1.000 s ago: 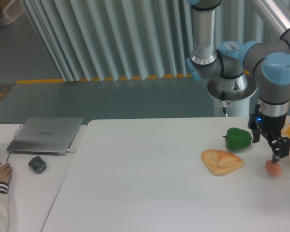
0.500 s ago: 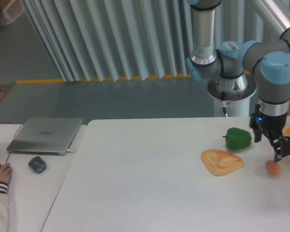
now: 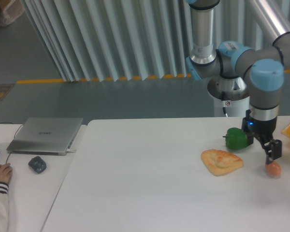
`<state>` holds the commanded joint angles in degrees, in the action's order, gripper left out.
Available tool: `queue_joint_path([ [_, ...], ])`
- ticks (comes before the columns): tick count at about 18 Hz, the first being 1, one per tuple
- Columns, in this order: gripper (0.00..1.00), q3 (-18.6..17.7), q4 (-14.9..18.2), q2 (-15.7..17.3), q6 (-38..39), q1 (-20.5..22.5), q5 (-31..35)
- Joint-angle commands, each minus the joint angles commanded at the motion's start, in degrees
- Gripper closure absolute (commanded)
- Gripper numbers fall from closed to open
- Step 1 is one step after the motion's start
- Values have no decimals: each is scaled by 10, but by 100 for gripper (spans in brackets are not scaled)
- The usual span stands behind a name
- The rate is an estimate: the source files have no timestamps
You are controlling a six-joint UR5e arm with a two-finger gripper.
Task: Place the triangular bread in the basket
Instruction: 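Move the gripper over the triangular bread and lower onto it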
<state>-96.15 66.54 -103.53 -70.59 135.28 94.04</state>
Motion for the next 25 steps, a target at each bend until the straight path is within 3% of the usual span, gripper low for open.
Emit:
queue_joint_path([
  [4,0,4,-2,-4,73,-48,1],
  [7,0,0,-3,-25,119,-91,7],
  [10,0,-1,1,-38,119,-118,75],
  [25,0,-12,44,-38,98,-134,120],
])
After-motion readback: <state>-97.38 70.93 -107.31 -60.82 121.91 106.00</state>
